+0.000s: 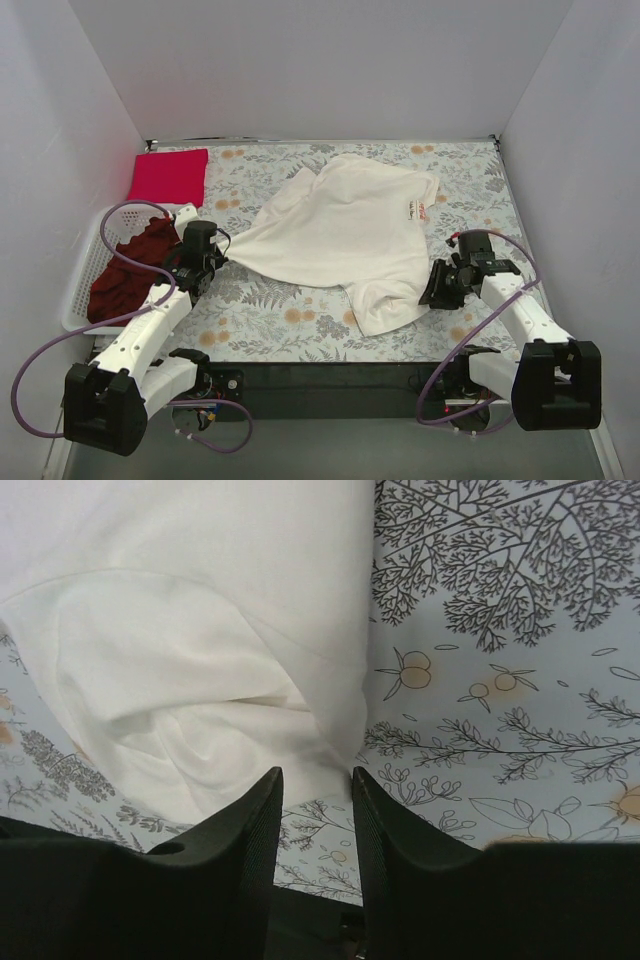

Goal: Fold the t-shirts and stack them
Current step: Flatten the tshirt out

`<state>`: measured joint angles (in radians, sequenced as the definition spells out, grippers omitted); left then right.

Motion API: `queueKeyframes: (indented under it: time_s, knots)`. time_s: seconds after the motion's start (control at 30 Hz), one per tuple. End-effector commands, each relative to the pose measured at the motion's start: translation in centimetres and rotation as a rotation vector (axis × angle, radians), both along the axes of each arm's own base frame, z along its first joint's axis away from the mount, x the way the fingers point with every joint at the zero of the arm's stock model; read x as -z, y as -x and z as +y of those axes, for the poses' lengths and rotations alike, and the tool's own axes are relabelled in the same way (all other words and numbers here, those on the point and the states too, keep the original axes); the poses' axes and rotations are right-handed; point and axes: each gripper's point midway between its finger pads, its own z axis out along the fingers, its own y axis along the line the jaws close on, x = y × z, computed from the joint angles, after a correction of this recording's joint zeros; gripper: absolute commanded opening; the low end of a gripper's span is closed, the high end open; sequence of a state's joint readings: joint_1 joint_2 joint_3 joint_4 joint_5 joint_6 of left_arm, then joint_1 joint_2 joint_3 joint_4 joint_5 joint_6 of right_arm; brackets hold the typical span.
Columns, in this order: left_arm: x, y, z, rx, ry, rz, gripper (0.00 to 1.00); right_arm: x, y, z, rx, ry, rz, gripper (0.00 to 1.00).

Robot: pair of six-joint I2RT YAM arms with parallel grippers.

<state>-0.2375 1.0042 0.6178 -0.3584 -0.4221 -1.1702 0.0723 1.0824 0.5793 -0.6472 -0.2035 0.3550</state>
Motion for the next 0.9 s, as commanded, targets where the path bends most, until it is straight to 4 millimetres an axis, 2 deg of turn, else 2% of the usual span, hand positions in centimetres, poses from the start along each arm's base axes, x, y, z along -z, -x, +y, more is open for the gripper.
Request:
queueKeyframes:
  time_s: [0.0, 0.17, 0.33, 0.43, 0.63, 0.87]
  knots:
    - [-1.7, -0.5, 0.4, -0.014, -0.006, -0.05, 0.0, -0.6, -0.7, 1.9, -0.095, -0.105, -0.043, 0.37]
    - [-1.6, -0.5, 0.4, -0.012, -0.005, -0.048, 0.0, -1.3, -0.7, 2.8, -0.143, -0.159, -0.072, 0.29]
    - [-1.6, -0.5, 0.4, -0.012, -0.005, -0.048, 0.0, -0.2, 0.0, 2.8, -0.137, -0.161, -0.022, 0.22]
    - [-1.7, -0.5, 0.4, -0.012, -0.005, -0.049, 0.0, 0.7, 0.3, 1.7, -0.089, -0.099, 0.007, 0.24]
    - [-1.6, -0.5, 0.4, -0.011, -0.006, -0.048, 0.0, 0.8, -0.2, 0.2, -0.024, -0.012, 0.003, 0.28]
    - [-1.6, -0.5, 0.4, -0.009, -0.005, -0.048, 0.0, 0.6, -0.6, -0.3, -0.013, 0.017, -0.022, 0.32]
